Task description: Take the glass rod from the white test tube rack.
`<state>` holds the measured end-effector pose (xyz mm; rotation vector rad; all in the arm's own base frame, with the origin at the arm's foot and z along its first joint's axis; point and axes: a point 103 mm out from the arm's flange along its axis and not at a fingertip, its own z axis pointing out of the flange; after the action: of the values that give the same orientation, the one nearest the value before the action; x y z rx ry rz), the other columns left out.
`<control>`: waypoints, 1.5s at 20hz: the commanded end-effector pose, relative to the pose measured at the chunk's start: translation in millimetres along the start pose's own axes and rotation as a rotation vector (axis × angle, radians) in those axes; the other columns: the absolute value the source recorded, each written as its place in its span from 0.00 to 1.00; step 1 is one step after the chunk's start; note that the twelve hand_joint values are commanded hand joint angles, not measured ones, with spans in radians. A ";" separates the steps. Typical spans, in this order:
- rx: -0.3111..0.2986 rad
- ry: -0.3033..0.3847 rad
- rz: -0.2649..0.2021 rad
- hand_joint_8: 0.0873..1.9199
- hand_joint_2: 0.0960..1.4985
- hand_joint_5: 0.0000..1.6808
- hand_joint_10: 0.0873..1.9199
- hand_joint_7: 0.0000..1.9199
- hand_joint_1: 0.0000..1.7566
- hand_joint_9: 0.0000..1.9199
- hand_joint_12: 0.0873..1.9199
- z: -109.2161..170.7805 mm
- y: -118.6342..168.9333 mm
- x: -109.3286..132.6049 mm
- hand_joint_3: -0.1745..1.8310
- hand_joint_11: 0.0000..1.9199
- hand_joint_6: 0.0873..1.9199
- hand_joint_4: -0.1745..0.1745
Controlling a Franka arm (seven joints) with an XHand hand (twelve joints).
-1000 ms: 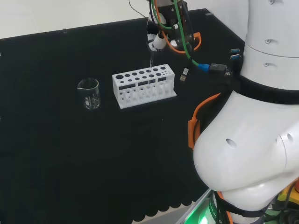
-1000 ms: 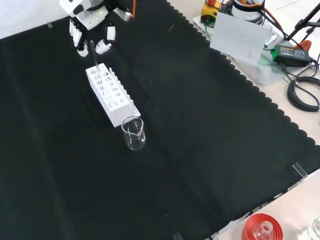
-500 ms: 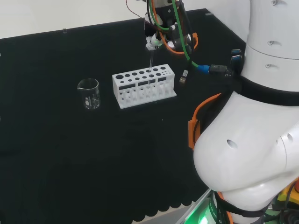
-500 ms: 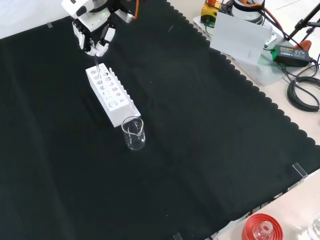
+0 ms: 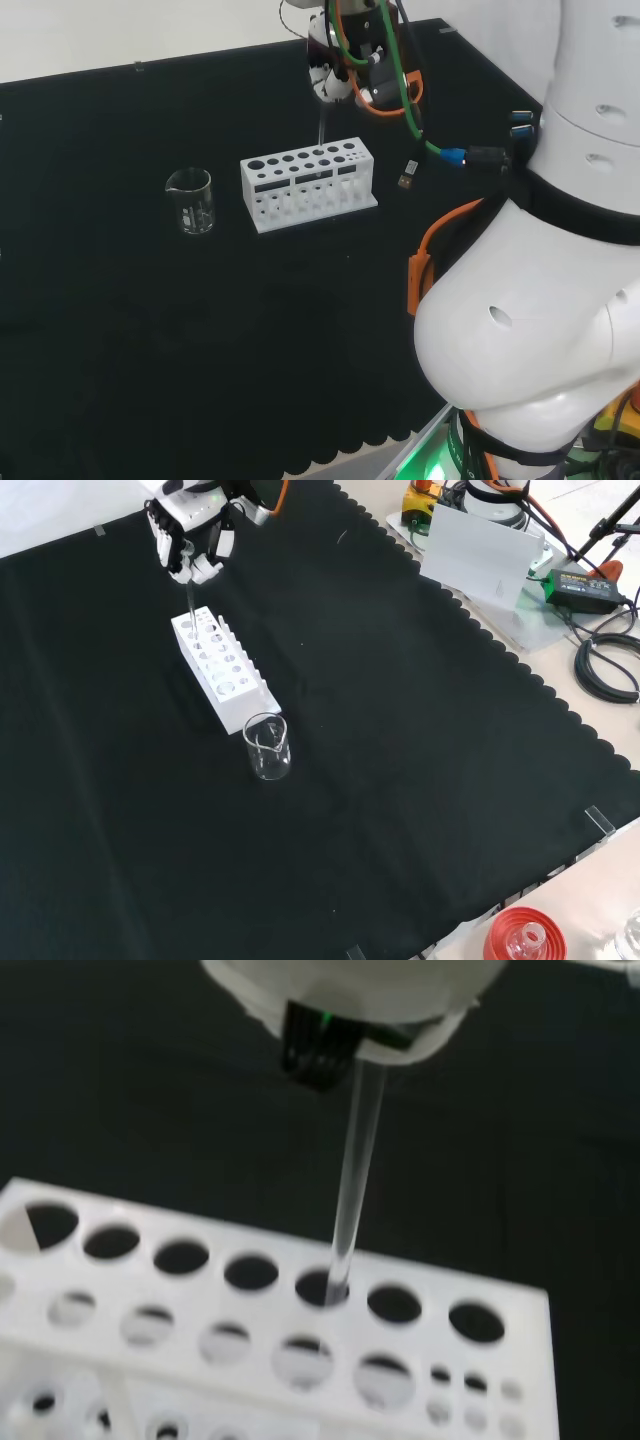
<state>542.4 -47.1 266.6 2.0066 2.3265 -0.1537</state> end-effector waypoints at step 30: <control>-0.095 0.014 -0.090 0.37 0.37 0.72 0.30 0.72 0.76 0.86 0.31 -140.9 -75.4 38.3 0.45 0.83 0.27 0.00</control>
<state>471.4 -12.9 404.0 1.8909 2.3551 -0.0481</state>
